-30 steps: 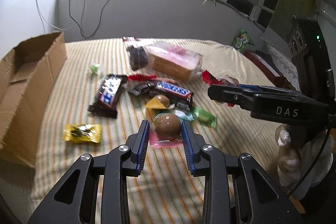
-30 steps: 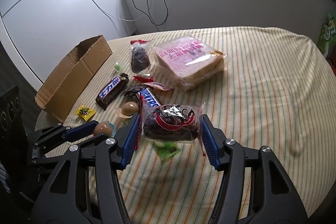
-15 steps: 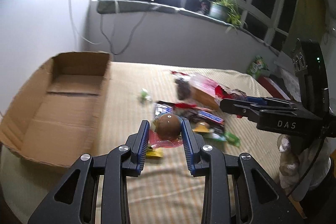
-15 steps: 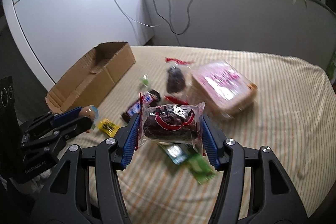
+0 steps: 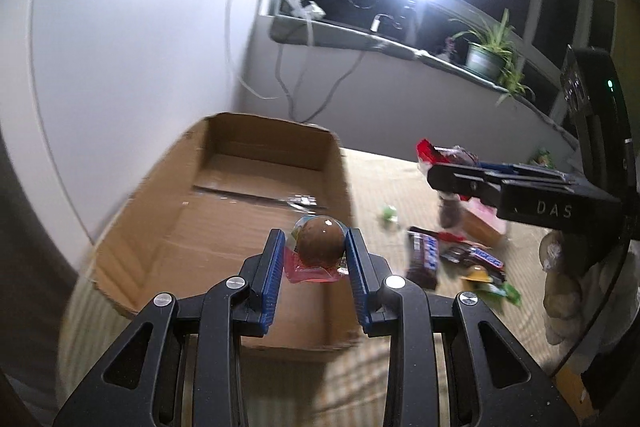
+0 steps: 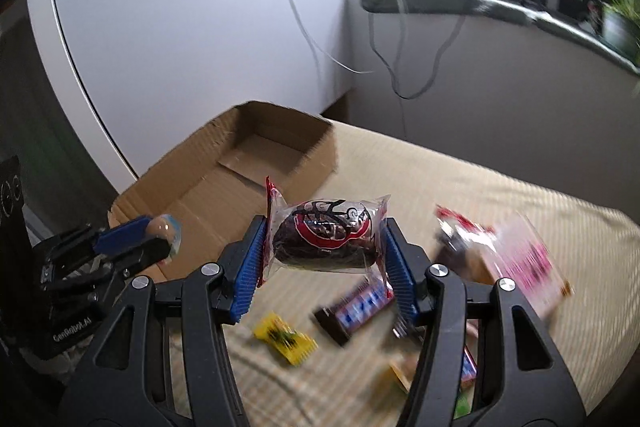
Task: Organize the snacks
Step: 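Carry egg and pastry into the cardboard box and open both tools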
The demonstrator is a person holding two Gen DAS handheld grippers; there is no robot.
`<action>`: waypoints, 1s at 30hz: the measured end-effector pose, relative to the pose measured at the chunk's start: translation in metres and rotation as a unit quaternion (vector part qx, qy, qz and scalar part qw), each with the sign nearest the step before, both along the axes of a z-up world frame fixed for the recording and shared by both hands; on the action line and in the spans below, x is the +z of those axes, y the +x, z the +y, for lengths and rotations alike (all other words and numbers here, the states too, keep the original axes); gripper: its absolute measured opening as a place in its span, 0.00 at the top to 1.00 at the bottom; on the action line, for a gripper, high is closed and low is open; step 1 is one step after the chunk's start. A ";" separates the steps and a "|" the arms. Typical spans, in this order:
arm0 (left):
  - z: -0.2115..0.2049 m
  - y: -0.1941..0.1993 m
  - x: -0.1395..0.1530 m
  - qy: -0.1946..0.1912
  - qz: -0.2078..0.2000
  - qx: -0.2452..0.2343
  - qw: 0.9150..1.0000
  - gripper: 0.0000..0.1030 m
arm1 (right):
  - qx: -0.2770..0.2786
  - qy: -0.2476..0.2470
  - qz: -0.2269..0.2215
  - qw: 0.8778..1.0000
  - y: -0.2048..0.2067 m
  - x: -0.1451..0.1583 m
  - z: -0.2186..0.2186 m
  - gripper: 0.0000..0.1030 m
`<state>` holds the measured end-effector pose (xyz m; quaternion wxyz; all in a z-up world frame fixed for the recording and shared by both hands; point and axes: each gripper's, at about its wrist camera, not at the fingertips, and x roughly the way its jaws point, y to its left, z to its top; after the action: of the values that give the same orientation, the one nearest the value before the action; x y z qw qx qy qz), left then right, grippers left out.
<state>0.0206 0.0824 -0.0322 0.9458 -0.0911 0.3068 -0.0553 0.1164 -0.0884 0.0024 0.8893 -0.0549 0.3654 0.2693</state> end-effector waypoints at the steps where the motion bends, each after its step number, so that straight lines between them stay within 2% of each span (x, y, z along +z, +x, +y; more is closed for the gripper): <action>1: 0.004 0.001 0.000 -0.001 0.001 0.004 1.000 0.71 | 0.006 -0.002 -0.001 1.000 0.003 0.000 0.008 0.43; 8: 0.033 0.002 -0.006 -0.002 0.005 0.031 0.999 0.71 | 0.038 -0.018 0.006 0.999 0.024 -0.008 0.063 0.43; 17: 0.048 0.007 -0.013 -0.012 0.012 0.043 0.999 0.71 | 0.060 -0.034 0.021 0.997 0.038 -0.024 0.103 0.43; 30: 0.043 0.007 -0.010 -0.001 0.016 0.049 0.999 0.70 | 0.070 -0.044 0.024 0.996 0.040 -0.033 0.110 0.36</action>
<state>0.0279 0.1257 -0.0420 0.9424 -0.1076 0.3165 -0.0076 0.1559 0.0214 -0.0301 0.8559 -0.1130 0.3939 0.3154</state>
